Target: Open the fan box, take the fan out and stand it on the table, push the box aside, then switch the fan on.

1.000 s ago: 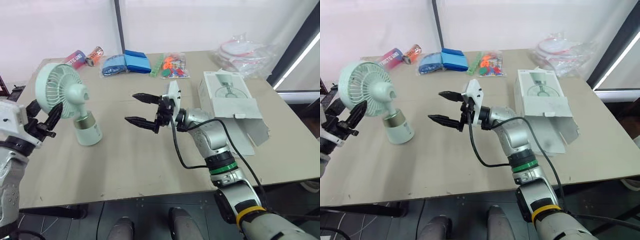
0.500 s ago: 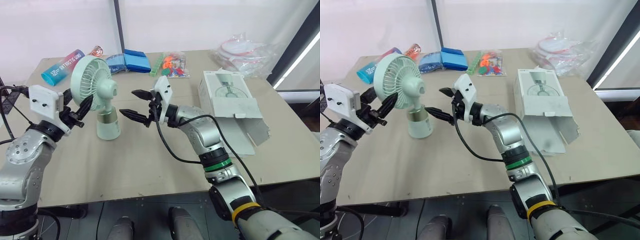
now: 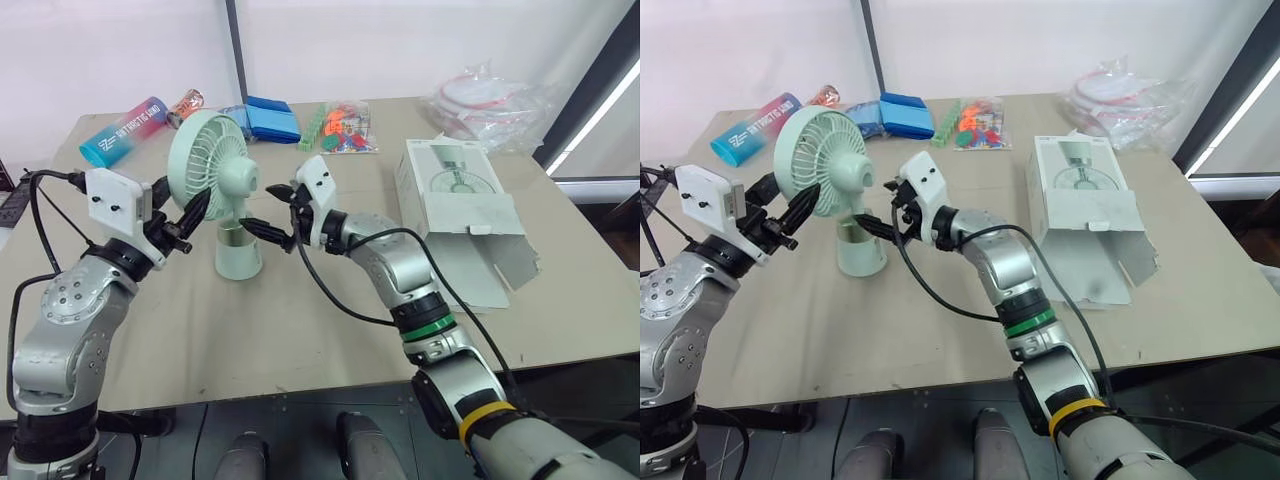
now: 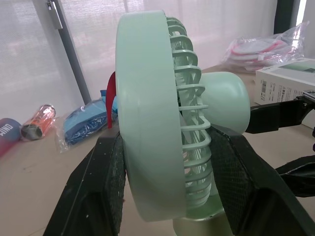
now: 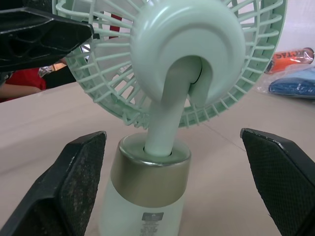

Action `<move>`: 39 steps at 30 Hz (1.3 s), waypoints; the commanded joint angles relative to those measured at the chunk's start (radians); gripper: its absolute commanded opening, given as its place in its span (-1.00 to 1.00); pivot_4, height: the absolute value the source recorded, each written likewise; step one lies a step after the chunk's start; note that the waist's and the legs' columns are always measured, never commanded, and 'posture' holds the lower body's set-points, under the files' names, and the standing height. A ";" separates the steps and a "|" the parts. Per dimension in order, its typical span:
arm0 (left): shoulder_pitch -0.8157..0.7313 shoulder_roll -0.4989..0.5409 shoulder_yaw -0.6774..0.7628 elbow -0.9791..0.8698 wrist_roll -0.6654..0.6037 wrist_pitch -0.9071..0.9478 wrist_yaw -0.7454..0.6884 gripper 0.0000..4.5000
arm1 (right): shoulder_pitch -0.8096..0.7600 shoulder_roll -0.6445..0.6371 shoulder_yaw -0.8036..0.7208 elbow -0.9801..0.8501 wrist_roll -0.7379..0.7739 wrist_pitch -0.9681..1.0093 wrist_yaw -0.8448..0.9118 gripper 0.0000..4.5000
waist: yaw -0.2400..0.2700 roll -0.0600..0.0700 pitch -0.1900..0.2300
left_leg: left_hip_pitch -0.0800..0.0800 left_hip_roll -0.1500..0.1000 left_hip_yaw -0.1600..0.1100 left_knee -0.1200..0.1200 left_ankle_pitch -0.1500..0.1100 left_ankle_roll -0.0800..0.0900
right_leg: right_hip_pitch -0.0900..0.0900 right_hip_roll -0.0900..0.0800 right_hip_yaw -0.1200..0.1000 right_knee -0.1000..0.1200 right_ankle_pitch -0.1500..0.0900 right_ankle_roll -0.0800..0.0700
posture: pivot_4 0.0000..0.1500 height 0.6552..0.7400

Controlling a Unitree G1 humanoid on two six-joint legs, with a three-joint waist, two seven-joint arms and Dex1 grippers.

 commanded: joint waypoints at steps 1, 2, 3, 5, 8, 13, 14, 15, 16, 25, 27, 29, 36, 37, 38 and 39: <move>-0.046 -0.003 0.014 -0.061 -0.013 -0.018 0.003 -0.09 | -0.036 0.016 -0.016 0.001 0.002 0.000 -0.015 1.00 | 0.000 0.000 0.000 | 0.000 0.000 0.000 0.000 0.000 0.000 | 0.000 0.000 0.000 0.000 0.000 0.000 | 1.00 1.00; -0.050 -0.004 0.011 -0.059 -0.010 -0.021 0.002 -0.09 | -0.040 0.018 -0.016 0.007 0.002 0.000 -0.017 1.00 | 0.000 0.000 0.000 | 0.000 0.000 0.000 0.000 0.000 0.000 | 0.000 0.000 0.000 0.000 0.000 0.000 | 1.00 1.00; -0.052 -0.005 0.008 -0.059 -0.009 -0.022 0.002 -0.09 | -0.041 0.019 -0.016 0.010 0.001 -0.001 -0.018 1.00 | 0.000 0.000 0.000 | 0.000 0.000 0.000 0.000 0.000 0.000 | 0.000 0.000 0.000 0.000 0.000 0.000 | 1.00 1.00; -0.063 -0.013 -0.001 -0.064 -0.011 -0.018 0.008 -0.09 | -0.046 0.020 -0.015 0.021 -0.003 0.000 -0.024 1.00 | 0.000 0.000 0.000 | 0.000 0.000 0.000 0.000 0.000 0.000 | 0.000 0.000 0.000 0.000 0.000 0.000 | 1.00 1.00; -0.065 -0.013 -0.023 -0.073 0.003 -0.019 0.004 -0.09 | -0.052 0.022 -0.017 0.037 -0.008 -0.003 -0.034 1.00 | 0.000 0.000 0.000 | 0.000 0.000 0.000 0.000 0.000 0.000 | 0.000 0.000 0.000 0.000 0.000 0.000 | 1.00 1.00; -0.054 -0.022 -0.039 -0.087 -0.001 -0.016 0.006 -0.09 | -0.055 0.025 -0.019 0.049 -0.010 -0.008 -0.042 1.00 | -0.001 0.000 0.000 | 0.000 0.000 0.000 0.000 0.000 -0.001 | 0.000 0.000 0.000 0.000 0.000 0.000 | 1.00 1.00; -0.052 -0.025 -0.045 -0.091 0.000 -0.015 0.006 -0.09 | -0.055 0.025 -0.020 0.050 -0.009 -0.008 -0.044 0.88 | -0.001 0.000 0.000 | 0.000 0.000 0.000 0.000 0.000 -0.001 | 0.000 0.000 0.000 0.000 0.000 0.000 | 1.00 1.00; -0.051 -0.028 -0.050 -0.094 0.004 -0.014 0.006 -0.09 | -0.055 0.025 -0.020 0.051 -0.010 -0.009 -0.046 0.76 | -0.001 0.000 0.000 | 0.000 0.000 0.000 0.000 0.001 -0.001 | 0.000 0.000 0.000 0.000 0.000 0.000 | 1.00 1.00; -0.050 -0.030 -0.052 -0.096 0.006 -0.012 0.007 -0.09 | -0.055 0.025 -0.021 0.051 -0.009 -0.009 -0.048 0.61 | -0.001 0.000 0.000 | 0.000 0.000 0.000 0.000 0.001 -0.001 | 0.000 0.000 0.000 0.000 0.000 0.000 | 1.00 1.00; -0.049 -0.030 -0.054 -0.087 0.031 -0.014 -0.002 -0.09 | -0.050 0.020 -0.019 0.049 -0.014 -0.014 -0.039 -0.83 | -0.002 0.000 0.000 | -0.001 0.000 0.000 0.001 0.001 -0.001 | 0.000 0.000 0.000 0.000 0.000 0.000 | 1.00 1.00; -0.046 -0.030 -0.057 -0.084 0.040 -0.018 -0.004 -0.09 | -0.046 0.018 -0.015 0.044 -0.015 -0.014 -0.030 -0.83 | -0.002 0.000 0.000 | -0.001 0.000 0.000 0.001 0.001 -0.001 | 0.000 0.000 0.001 0.000 0.000 0.000 | 1.00 1.00; -0.047 -0.033 -0.058 -0.081 0.044 -0.019 -0.006 -0.09 | -0.043 0.019 -0.012 0.041 -0.016 -0.016 -0.024 -0.83 | -0.003 0.000 0.000 | -0.001 0.000 0.000 0.001 0.001 -0.001 | 0.000 0.000 0.001 0.000 0.000 0.000 | 1.00 1.00; -0.041 -0.036 -0.063 -0.085 0.056 -0.019 -0.023 -0.09 | -0.043 0.021 -0.016 0.038 -0.016 -0.018 -0.018 -0.83 | -0.014 0.000 0.000 | -0.001 0.000 0.000 0.001 0.001 -0.001 | 0.000 0.000 0.001 0.000 0.001 0.000 | 1.00 1.00; -0.039 -0.036 -0.063 -0.085 0.058 -0.020 -0.025 -0.09 | -0.044 0.022 -0.019 0.039 -0.015 -0.018 -0.020 -0.83 | -0.015 0.000 0.000 | -0.001 0.000 0.000 0.001 0.001 -0.001 | 0.000 0.000 0.001 0.000 0.001 0.000 | 1.00 1.00; -0.037 -0.037 -0.063 -0.086 0.058 -0.021 -0.027 -0.09 | -0.045 0.024 -0.022 0.040 -0.013 -0.017 -0.022 -0.83 | -0.017 0.000 0.000 | -0.001 0.000 0.000 0.001 0.001 -0.001 | 0.000 0.000 0.001 0.000 0.001 0.000 | 1.00 1.00; -0.035 -0.036 -0.061 -0.085 0.057 -0.023 -0.032 -0.09 | -0.047 0.026 -0.025 0.042 -0.011 -0.016 -0.023 -0.83 | -0.018 0.000 0.000 | -0.001 0.000 0.000 0.001 0.000 -0.001 | 0.000 0.000 0.001 0.001 0.001 0.000 | 1.00 1.00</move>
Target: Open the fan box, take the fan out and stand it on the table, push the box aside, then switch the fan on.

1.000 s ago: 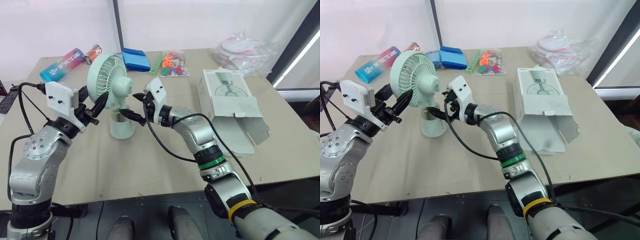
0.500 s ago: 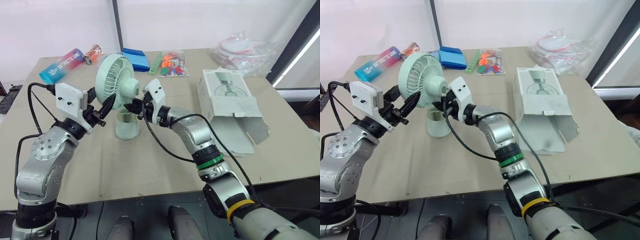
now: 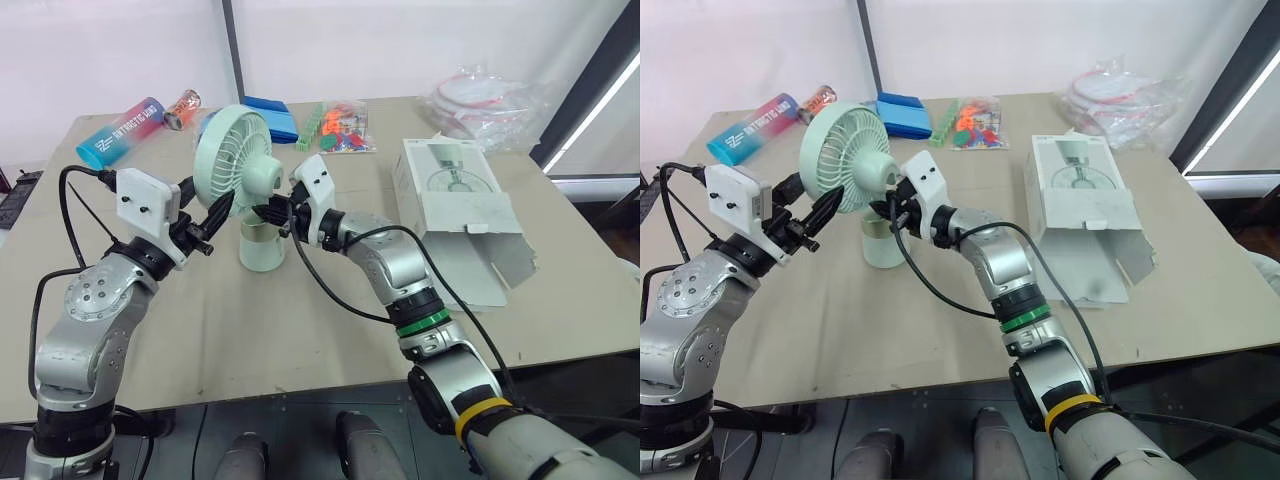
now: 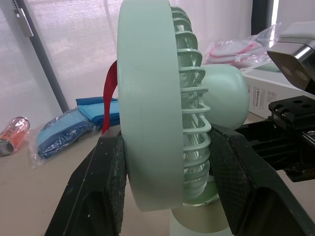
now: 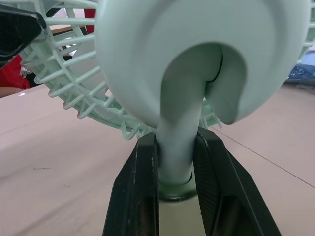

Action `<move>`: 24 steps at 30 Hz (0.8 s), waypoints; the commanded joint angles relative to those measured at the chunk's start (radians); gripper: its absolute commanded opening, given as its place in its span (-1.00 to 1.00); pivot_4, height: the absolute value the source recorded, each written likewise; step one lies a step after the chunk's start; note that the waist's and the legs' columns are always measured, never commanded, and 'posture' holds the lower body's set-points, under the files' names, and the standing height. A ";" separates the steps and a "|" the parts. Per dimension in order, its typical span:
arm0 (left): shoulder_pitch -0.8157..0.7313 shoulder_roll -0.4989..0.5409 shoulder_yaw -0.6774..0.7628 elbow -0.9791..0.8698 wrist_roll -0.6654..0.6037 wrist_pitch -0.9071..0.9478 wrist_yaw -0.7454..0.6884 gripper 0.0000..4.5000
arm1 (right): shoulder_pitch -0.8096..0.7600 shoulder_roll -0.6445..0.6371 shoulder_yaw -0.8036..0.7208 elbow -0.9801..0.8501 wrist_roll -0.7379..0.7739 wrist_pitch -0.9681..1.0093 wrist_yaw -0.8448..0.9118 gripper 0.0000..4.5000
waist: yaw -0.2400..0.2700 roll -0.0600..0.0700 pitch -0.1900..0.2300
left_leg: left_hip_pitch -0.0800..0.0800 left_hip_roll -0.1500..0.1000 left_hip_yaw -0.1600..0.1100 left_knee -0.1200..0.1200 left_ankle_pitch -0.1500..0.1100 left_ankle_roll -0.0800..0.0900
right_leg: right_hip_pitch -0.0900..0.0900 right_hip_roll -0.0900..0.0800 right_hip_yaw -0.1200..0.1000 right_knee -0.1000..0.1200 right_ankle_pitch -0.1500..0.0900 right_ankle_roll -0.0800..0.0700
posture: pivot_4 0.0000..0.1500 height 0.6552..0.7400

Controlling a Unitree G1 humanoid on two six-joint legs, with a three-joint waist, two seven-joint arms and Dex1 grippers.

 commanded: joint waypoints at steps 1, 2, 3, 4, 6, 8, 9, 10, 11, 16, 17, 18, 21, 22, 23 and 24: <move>0.001 0.006 0.015 -0.054 -0.005 -0.039 -0.021 -0.09 | -0.023 0.012 -0.012 -0.029 0.010 -0.018 0.006 -0.83 | -0.001 0.000 0.000 | 0.000 0.000 0.000 0.000 0.000 0.000 | 0.000 0.000 0.000 0.000 0.000 0.000 | 1.00 1.00; 0.005 0.008 0.017 -0.055 -0.008 -0.040 -0.027 -0.09 | -0.024 0.014 -0.014 -0.028 0.012 -0.017 0.006 -0.83 | -0.002 0.000 0.000 | 0.000 0.000 0.000 0.000 0.000 0.000 | 0.000 0.000 0.000 0.000 0.000 0.000 | 1.00 1.00; 0.008 0.009 0.018 -0.055 -0.009 -0.040 -0.031 -0.09 | -0.025 0.015 -0.016 -0.028 0.013 -0.016 0.006 -0.83 | -0.002 0.000 0.000 | 0.000 0.000 0.000 0.000 0.000 0.000 | 0.000 0.000 0.000 0.000 0.000 0.000 | 1.00 1.00; 0.017 0.012 0.019 -0.057 -0.014 -0.035 -0.038 -0.09 | -0.025 0.016 -0.018 -0.027 0.014 -0.015 0.004 -0.83 | -0.002 0.000 0.000 | 0.000 0.000 0.000 0.000 0.000 0.000 | 0.000 0.000 0.000 0.000 0.000 0.000 | 1.00 1.00; 0.036 0.021 0.017 -0.062 -0.023 -0.021 -0.056 0.12 | -0.025 0.017 -0.022 -0.029 0.016 -0.014 0.002 -0.83 | -0.002 0.000 0.000 | 0.000 0.000 0.000 0.000 0.000 0.000 | 0.000 0.000 0.000 0.000 0.000 0.000 | 1.00 1.00; 0.038 0.019 0.022 -0.060 -0.037 -0.007 -0.060 0.47 | -0.029 0.019 -0.026 -0.024 0.017 -0.014 0.000 -0.83 | -0.003 0.000 0.000 | 0.000 0.000 0.000 0.000 0.000 0.000 | 0.000 0.000 0.000 0.000 0.000 0.000 | 1.00 1.00; 0.037 0.017 0.024 -0.059 -0.041 -0.004 -0.060 0.64 | -0.031 0.020 -0.026 -0.023 0.017 -0.014 -0.001 -0.83 | -0.003 0.000 0.000 | 0.000 0.000 0.000 0.000 0.000 0.000 | 0.000 0.000 0.000 0.000 0.000 0.000 | 1.00 1.00; 0.039 0.019 0.026 -0.061 -0.051 0.002 -0.066 0.76 | -0.032 0.020 -0.028 -0.021 0.017 -0.015 -0.003 -0.83 | -0.003 0.000 0.000 | 0.000 0.000 0.000 0.000 0.000 0.000 | 0.000 0.000 0.000 0.000 0.000 0.000 | 1.00 1.00; 0.044 0.024 0.027 -0.063 -0.057 0.004 -0.076 0.93 | -0.033 0.020 -0.031 -0.021 0.018 -0.016 -0.006 -0.83 | -0.003 0.000 0.000 | 0.000 0.000 0.000 0.000 0.000 0.000 | 0.000 0.000 0.000 0.000 0.000 0.000 | 1.00 1.00; 0.085 0.054 0.061 -0.057 -0.074 -0.001 -0.116 0.99 | -0.037 0.021 -0.043 -0.016 0.023 -0.015 -0.015 -0.83 | -0.003 0.000 0.000 | 0.000 0.000 0.000 0.000 0.000 0.000 | 0.000 0.000 0.000 0.001 0.000 0.000 | 1.00 1.00; 0.095 0.064 0.078 -0.053 -0.082 -0.001 -0.124 0.99 | -0.037 0.020 -0.044 -0.016 0.023 -0.016 -0.014 -0.83 | -0.003 0.000 0.000 | 0.000 0.000 0.000 0.000 0.000 0.000 | 0.000 0.000 0.000 0.001 0.000 0.000 | 1.00 1.00; 0.105 0.073 0.096 -0.049 -0.089 -0.002 -0.132 0.99 | -0.037 0.019 -0.045 -0.016 0.022 -0.016 -0.014 -0.83 | -0.003 0.000 0.000 | 0.000 0.000 0.000 0.000 0.000 0.000 | 0.000 0.000 0.000 0.001 0.000 0.000 | 1.00 1.00; 0.132 0.095 0.148 -0.032 -0.104 -0.011 -0.152 0.99 | -0.038 0.016 -0.047 -0.013 0.020 -0.019 -0.013 -0.83 | -0.005 0.000 0.000 | 0.000 0.000 0.000 0.000 0.000 0.001 | 0.000 0.000 0.000 0.001 0.000 0.000 | 1.00 1.00; 0.139 0.105 0.172 -0.021 -0.110 -0.015 -0.157 0.99 | -0.038 0.014 -0.047 -0.013 0.018 -0.019 -0.013 -0.83 | -0.005 0.000 0.000 | 0.000 0.000 0.000 0.000 0.000 0.001 | 0.000 0.000 0.000 0.001 0.000 0.000 | 1.00 1.00; 0.141 0.112 0.193 -0.013 -0.113 -0.022 -0.162 0.99 | -0.037 0.012 -0.047 -0.013 0.017 -0.019 -0.013 -0.83 | -0.005 0.000 0.000 | 0.000 0.000 0.000 0.000 0.000 0.001 | 0.000 0.000 0.000 0.001 0.000 0.000 | 1.00 1.00; 0.138 0.117 0.208 -0.009 -0.118 -0.023 -0.164 0.99 | -0.036 0.010 -0.047 -0.014 0.017 -0.020 -0.012 -0.83 | -0.005 0.000 0.000 | 0.000 0.000 0.000 0.000 0.000 0.001 | 0.000 0.000 0.000 0.001 0.000 0.000 | 1.00 1.00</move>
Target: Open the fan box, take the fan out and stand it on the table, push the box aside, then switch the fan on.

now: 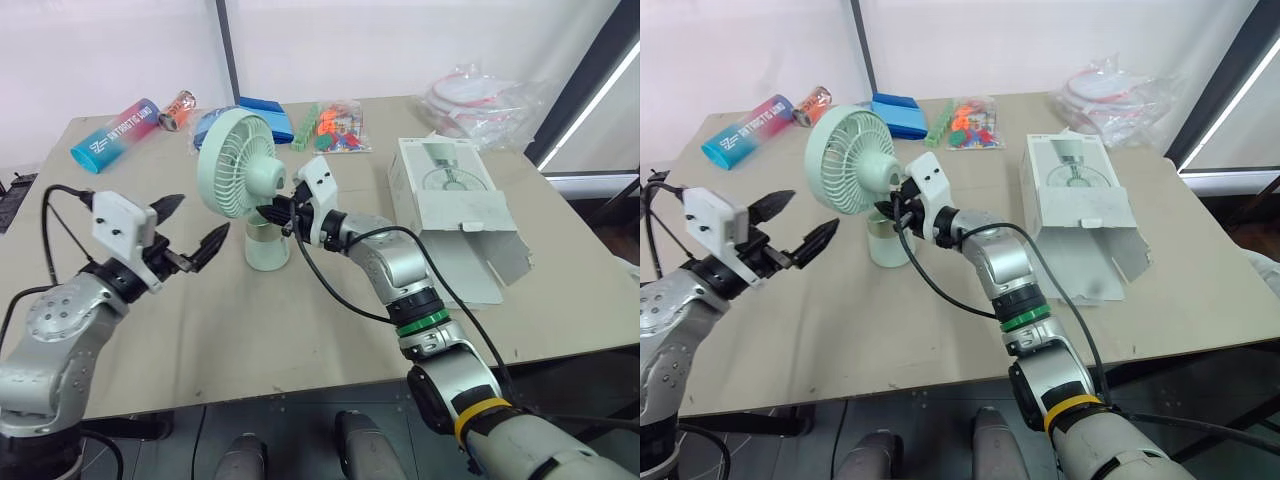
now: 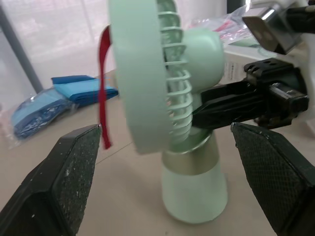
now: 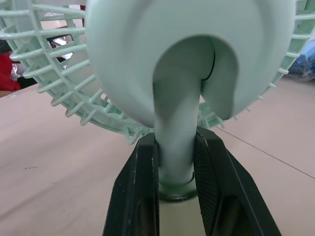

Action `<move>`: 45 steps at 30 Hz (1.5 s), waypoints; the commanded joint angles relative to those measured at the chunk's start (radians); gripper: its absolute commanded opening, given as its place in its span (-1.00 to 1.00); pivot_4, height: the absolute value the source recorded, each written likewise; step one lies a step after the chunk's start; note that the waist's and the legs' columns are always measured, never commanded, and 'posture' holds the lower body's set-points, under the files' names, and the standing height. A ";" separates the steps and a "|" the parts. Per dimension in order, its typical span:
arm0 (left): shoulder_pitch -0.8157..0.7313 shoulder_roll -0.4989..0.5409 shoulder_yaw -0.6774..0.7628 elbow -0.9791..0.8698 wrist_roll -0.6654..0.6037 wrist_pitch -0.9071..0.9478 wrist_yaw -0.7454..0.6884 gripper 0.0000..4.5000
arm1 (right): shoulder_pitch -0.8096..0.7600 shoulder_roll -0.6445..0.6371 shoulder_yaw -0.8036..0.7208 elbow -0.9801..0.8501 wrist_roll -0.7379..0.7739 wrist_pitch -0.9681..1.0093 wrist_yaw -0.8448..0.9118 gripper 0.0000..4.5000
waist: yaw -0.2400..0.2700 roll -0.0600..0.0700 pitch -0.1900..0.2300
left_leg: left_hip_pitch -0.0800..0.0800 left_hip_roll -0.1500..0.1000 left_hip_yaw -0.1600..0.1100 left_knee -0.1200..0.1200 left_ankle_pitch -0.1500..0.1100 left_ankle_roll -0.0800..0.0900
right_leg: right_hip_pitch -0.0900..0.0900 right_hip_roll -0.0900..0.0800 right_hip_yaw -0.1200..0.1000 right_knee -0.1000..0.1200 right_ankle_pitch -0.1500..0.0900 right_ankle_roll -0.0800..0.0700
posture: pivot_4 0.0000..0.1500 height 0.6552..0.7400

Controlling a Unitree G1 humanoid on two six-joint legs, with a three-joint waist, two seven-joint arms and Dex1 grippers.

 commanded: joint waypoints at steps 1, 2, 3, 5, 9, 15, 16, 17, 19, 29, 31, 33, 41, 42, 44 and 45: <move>-0.011 0.030 0.082 -0.001 -0.030 -0.021 -0.012 0.99 | -0.035 0.002 -0.026 -0.039 0.017 -0.027 0.003 -0.83 | 0.000 0.000 0.000 | 0.000 0.000 0.000 0.000 0.000 0.000 | 0.000 0.000 0.000 0.000 0.000 0.000 | 1.00 1.00; -0.020 0.033 0.093 0.000 -0.041 -0.017 -0.010 0.99 | -0.034 0.001 -0.027 -0.039 0.017 -0.027 0.004 -0.83 | -0.001 0.000 0.000 | 0.000 0.000 0.000 0.000 0.000 0.000 | 0.000 0.000 0.000 0.000 0.000 0.000 | 1.00 1.00; -0.027 0.036 0.105 0.002 -0.053 -0.011 -0.008 0.99 | -0.033 0.000 -0.027 -0.040 0.017 -0.028 0.005 -0.83 | -0.001 0.000 0.000 | 0.000 0.000 0.000 0.000 0.000 0.000 | 0.000 0.000 0.000 0.000 0.000 0.000 | 1.00 1.00; -0.037 0.054 0.144 0.015 -0.087 0.005 -0.014 0.99 | -0.031 -0.007 -0.029 -0.043 0.019 -0.028 0.009 -0.83 | -0.001 0.000 0.000 | 0.000 0.000 0.000 0.000 0.000 0.000 | 0.000 0.000 0.000 0.000 0.000 0.000 | 1.00 1.00; -0.018 0.096 0.191 0.058 -0.089 -0.005 -0.041 0.99 | -0.026 -0.025 -0.035 -0.054 0.027 -0.030 0.028 -0.83 | -0.002 0.000 0.000 | 0.000 0.000 0.000 0.000 0.000 0.000 | 0.000 0.000 0.000 0.000 0.000 0.000 | 1.00 1.00; 0.020 0.103 0.253 0.146 -0.127 -0.022 -0.090 0.76 | -0.006 -0.082 -0.044 -0.085 0.054 -0.054 0.104 -0.83 | -0.005 0.000 0.000 | 0.000 0.000 0.000 0.000 0.000 0.001 | 0.000 0.000 0.000 0.000 0.000 0.000 | 1.00 1.00; 0.030 0.100 0.252 0.159 -0.123 -0.032 -0.098 0.65 | 0.000 -0.094 -0.046 -0.093 0.059 -0.058 0.120 -0.83 | -0.005 0.000 0.000 | 0.000 0.000 0.000 0.000 0.000 0.001 | 0.000 0.000 0.000 0.000 0.000 0.000 | 1.00 1.00; 0.037 0.098 0.250 0.168 -0.119 -0.039 -0.103 0.51 | 0.004 -0.101 -0.047 -0.098 0.063 -0.061 0.132 -0.83 | -0.006 0.000 0.000 | 0.000 0.000 0.000 0.000 0.000 0.001 | 0.000 0.000 0.000 0.000 0.000 0.000 | 1.00 1.00; 0.050 0.093 0.244 0.176 -0.124 -0.047 -0.116 0.22 | 0.017 -0.118 -0.049 -0.118 0.075 -0.067 0.161 -0.83 | -0.006 0.000 0.000 | 0.000 0.000 0.000 0.000 0.000 0.000 | 0.000 0.000 0.000 0.000 0.000 0.000 | 1.00 1.00; 0.074 0.104 0.107 0.174 -0.084 -0.071 -0.214 -0.99 | 0.133 -0.224 -0.037 -0.256 0.161 -0.086 0.372 -0.83 | -0.004 0.000 0.000 | 0.000 0.000 0.000 0.000 -0.001 0.001 | 0.000 0.000 0.000 0.000 0.000 0.000 | 1.00 1.00; 0.083 0.101 0.053 0.174 -0.072 -0.077 -0.250 -0.99 | 0.163 -0.247 -0.026 -0.277 0.172 -0.097 0.429 -0.83 | -0.004 0.000 0.000 | 0.000 0.000 0.000 0.000 -0.001 0.002 | 0.000 0.000 0.000 0.000 0.000 0.000 | 1.00 1.00; 0.090 0.101 0.014 0.173 -0.058 -0.079 -0.272 -0.99 | 0.179 -0.260 -0.019 -0.289 0.178 -0.108 0.464 -0.83 | -0.002 0.000 0.000 | 0.000 0.000 0.000 0.000 -0.001 0.002 | 0.000 0.000 0.000 0.000 0.000 0.000 | 1.00 1.00; 0.085 0.094 -0.128 0.149 -0.067 -0.030 -0.339 -0.99 | 0.226 -0.274 -0.001 -0.327 0.195 -0.148 0.563 -0.83 | 0.000 0.000 0.000 | 0.001 0.000 0.001 0.000 -0.001 0.002 | 0.000 0.000 0.001 0.001 0.000 0.000 | 1.00 1.00; 0.077 0.092 -0.144 0.151 -0.062 -0.026 -0.338 -0.99 | 0.236 -0.278 0.007 -0.329 0.190 -0.157 0.572 -0.83 | 0.000 0.000 0.000 | 0.001 0.000 0.000 0.000 -0.001 0.002 | 0.000 0.000 0.001 0.001 0.000 0.000 | 1.00 1.00; 0.063 0.088 -0.164 0.160 -0.055 -0.022 -0.333 -0.99 | 0.245 -0.280 0.015 -0.330 0.183 -0.165 0.580 -0.83 | 0.001 0.000 0.000 | 0.001 0.000 0.001 0.000 -0.001 0.002 | 0.000 0.000 0.001 0.001 0.000 0.000 | 1.00 1.00; 0.057 0.087 -0.179 0.164 -0.052 -0.019 -0.336 -0.99 | 0.248 -0.280 0.018 -0.333 0.185 -0.162 0.583 -0.83 | 0.001 0.000 0.000 | 0.001 0.000 0.000 0.001 -0.001 0.002 | 0.000 0.000 0.001 0.001 0.000 0.000 | 1.00 1.00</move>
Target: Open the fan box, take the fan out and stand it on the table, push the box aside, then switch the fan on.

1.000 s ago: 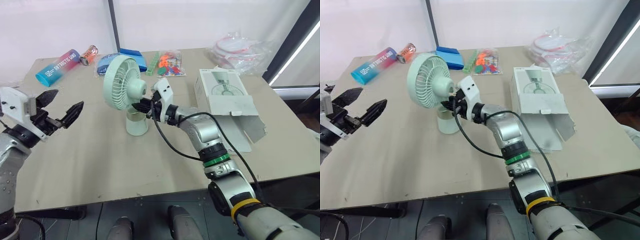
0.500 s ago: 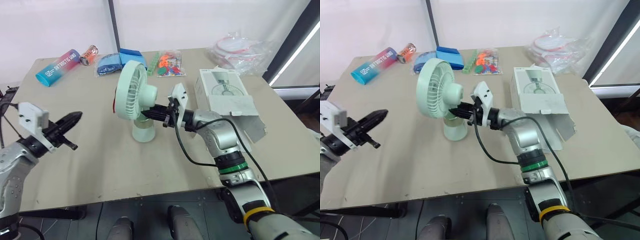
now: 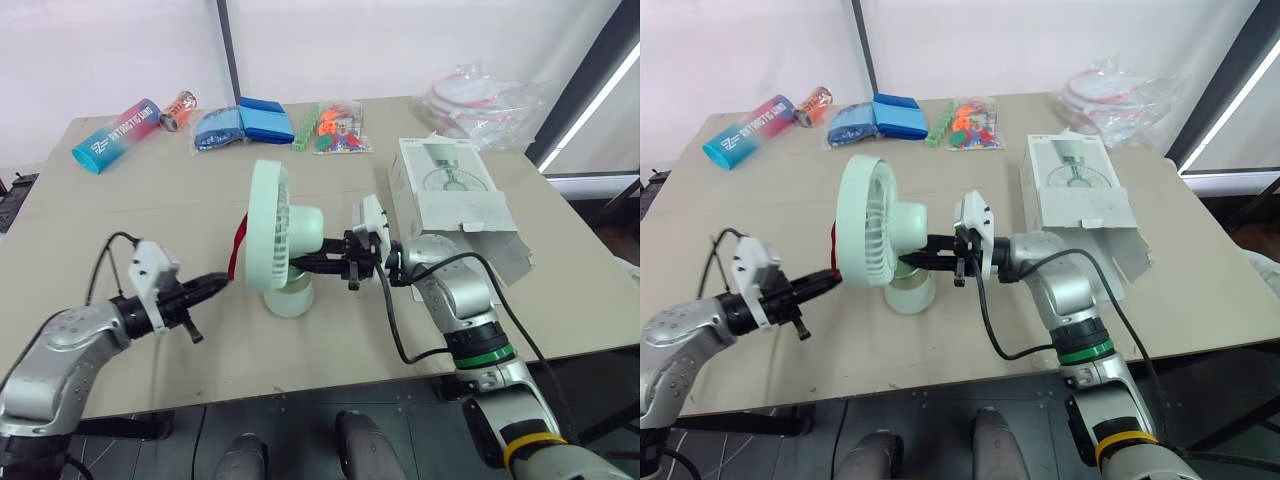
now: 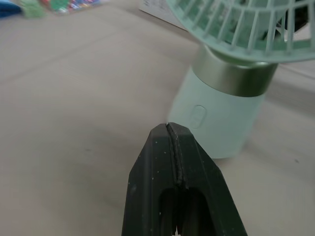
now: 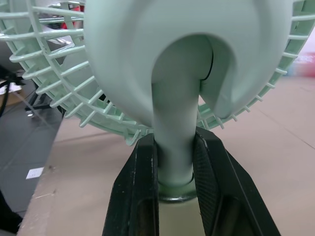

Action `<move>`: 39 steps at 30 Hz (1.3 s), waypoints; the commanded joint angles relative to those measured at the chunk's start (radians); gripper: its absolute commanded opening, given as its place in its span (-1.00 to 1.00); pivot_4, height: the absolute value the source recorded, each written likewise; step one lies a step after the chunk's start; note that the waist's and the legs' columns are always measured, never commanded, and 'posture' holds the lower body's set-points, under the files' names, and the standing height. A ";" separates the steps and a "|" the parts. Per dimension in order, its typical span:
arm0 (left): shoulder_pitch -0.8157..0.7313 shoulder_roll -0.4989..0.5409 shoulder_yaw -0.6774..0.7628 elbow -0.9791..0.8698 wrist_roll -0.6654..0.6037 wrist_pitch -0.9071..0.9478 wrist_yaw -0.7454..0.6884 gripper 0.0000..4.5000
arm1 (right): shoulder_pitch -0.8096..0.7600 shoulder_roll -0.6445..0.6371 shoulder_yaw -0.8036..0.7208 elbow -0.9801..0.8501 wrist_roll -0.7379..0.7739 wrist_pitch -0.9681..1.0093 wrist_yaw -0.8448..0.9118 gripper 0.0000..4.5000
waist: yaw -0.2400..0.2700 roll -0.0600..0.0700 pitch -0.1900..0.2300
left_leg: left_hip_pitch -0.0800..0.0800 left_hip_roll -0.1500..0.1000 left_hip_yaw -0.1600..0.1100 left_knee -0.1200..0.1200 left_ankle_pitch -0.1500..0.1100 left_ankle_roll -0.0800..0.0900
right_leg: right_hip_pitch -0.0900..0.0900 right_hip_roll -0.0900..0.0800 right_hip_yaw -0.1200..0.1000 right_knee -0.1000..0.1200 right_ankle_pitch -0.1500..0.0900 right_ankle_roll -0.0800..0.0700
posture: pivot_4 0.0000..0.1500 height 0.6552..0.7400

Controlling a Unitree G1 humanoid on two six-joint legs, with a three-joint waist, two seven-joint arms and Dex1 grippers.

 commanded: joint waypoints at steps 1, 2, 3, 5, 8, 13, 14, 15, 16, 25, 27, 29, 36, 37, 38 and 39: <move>-0.031 0.002 -0.023 -0.022 0.007 0.003 -0.009 -0.99 | -0.005 -0.002 -0.004 -0.056 0.029 -0.024 0.020 -0.83 | 0.000 0.000 0.000 | 0.000 0.000 0.000 0.000 0.000 0.000 | 0.000 0.000 0.000 0.000 0.000 0.000 | 1.00 1.00; -0.033 0.001 -0.033 -0.020 0.007 0.003 -0.014 -0.99 | -0.003 -0.003 -0.003 -0.059 0.033 -0.022 0.022 -0.83 | 0.000 0.000 0.000 | 0.000 0.000 0.000 0.000 0.000 0.000 | 0.000 0.000 0.000 0.000 0.000 0.000 | 1.00 1.00; -0.036 -0.002 -0.044 -0.017 0.010 0.000 -0.017 -0.99 | -0.001 -0.005 -0.002 -0.064 0.039 -0.018 0.025 -0.83 | 0.000 0.000 0.000 | 0.000 0.000 0.000 0.000 0.000 0.000 | 0.000 0.000 0.000 0.001 0.000 0.000 | 1.00 1.00; -0.054 -0.020 -0.067 0.007 0.021 -0.010 -0.013 -0.99 | 0.002 -0.010 0.004 -0.070 0.042 -0.016 0.037 -0.83 | 0.000 0.000 0.000 | 0.001 0.000 0.000 0.000 0.000 0.000 | 0.000 0.000 0.000 0.001 0.000 0.000 | 1.00 1.00; -0.070 -0.033 -0.104 0.023 0.034 -0.011 -0.028 -0.99 | 0.005 -0.015 0.011 -0.072 0.039 -0.019 0.047 -0.83 | 0.001 0.000 0.000 | 0.000 0.000 0.000 0.000 0.000 0.000 | 0.000 0.000 0.000 0.001 0.000 0.000 | 1.00 1.00; -0.077 -0.038 -0.144 0.051 0.072 -0.030 -0.039 -0.99 | 0.017 -0.025 0.020 -0.075 0.033 -0.022 0.058 -0.83 | 0.000 0.000 0.000 | 0.001 0.000 0.000 0.000 0.000 0.000 | 0.000 0.000 0.000 0.001 0.000 0.000 | 1.00 1.00; -0.075 -0.036 -0.154 0.057 0.085 -0.035 -0.041 -0.99 | 0.020 -0.026 0.021 -0.077 0.032 -0.022 0.059 -0.83 | 0.000 0.000 0.000 | 0.001 0.000 0.000 0.001 0.000 0.000 | 0.000 0.000 0.000 0.001 0.000 0.000 | 1.00 1.00; -0.068 -0.034 -0.164 0.061 0.097 -0.042 -0.047 -0.99 | 0.025 -0.028 0.023 -0.079 0.031 -0.021 0.060 -0.83 | 0.000 0.000 0.000 | 0.001 0.000 0.000 0.001 0.000 0.000 | 0.000 0.000 0.000 0.001 0.000 0.000 | 1.00 1.00; -0.062 -0.035 -0.170 0.063 0.104 -0.047 -0.051 -0.99 | 0.030 -0.031 0.026 -0.083 0.030 -0.021 0.063 -0.83 | 0.001 0.000 0.000 | 0.001 0.000 0.000 0.001 0.000 0.000 | 0.000 0.000 0.000 0.001 0.000 0.000 | 1.00 1.00; -0.061 -0.065 -0.175 0.058 0.110 -0.049 -0.053 -0.99 | 0.047 -0.045 0.033 -0.073 0.018 -0.029 0.068 -0.83 | 0.002 0.000 -0.001 | 0.001 0.000 0.000 0.001 0.000 0.000 | 0.001 0.000 0.000 0.001 0.000 0.000 | 1.00 1.00; -0.065 -0.067 -0.175 0.053 0.108 -0.045 -0.052 -0.99 | 0.050 -0.047 0.034 -0.069 0.015 -0.031 0.067 -0.83 | 0.002 0.000 -0.001 | 0.001 0.000 0.000 0.001 0.000 0.000 | 0.001 0.000 0.000 0.001 0.000 0.000 | 1.00 1.00; -0.067 -0.067 -0.173 0.047 0.102 -0.040 -0.054 -0.99 | 0.051 -0.049 0.035 -0.060 0.011 -0.035 0.066 -0.83 | 0.002 0.000 -0.001 | 0.001 0.000 0.000 0.001 0.000 0.000 | 0.001 0.000 0.000 0.001 0.000 0.000 | 1.00 1.00; -0.065 -0.057 -0.171 0.028 0.084 -0.022 -0.073 -0.99 | 0.054 -0.051 0.034 -0.031 0.007 -0.046 0.065 -0.83 | 0.002 0.000 -0.001 | 0.001 0.000 0.000 0.001 0.000 0.000 | 0.001 0.000 0.000 0.001 0.000 0.000 | 1.00 1.00; -0.065 -0.057 -0.170 0.026 0.081 -0.020 -0.076 -0.99 | 0.054 -0.051 0.034 -0.028 0.006 -0.048 0.065 -0.83 | 0.002 0.000 -0.001 | 0.002 0.000 0.000 0.001 0.000 0.000 | 0.002 0.000 0.000 0.001 0.000 0.000 | 1.00 1.00; -0.067 -0.057 -0.169 0.026 0.080 -0.018 -0.076 -0.99 | 0.053 -0.051 0.034 -0.026 0.006 -0.049 0.065 -0.83 | 0.002 0.000 -0.001 | 0.002 0.000 0.000 0.001 0.000 0.000 | 0.002 0.000 0.000 0.001 0.000 0.000 | 1.00 1.00; -0.068 -0.057 -0.169 0.026 0.080 -0.019 -0.077 -0.99 | 0.054 -0.052 0.035 -0.025 0.006 -0.049 0.065 -0.83 | 0.002 0.000 -0.001 | 0.002 0.000 0.000 0.001 0.000 0.000 | 0.002 0.000 0.000 0.001 0.000 0.000 | 1.00 1.00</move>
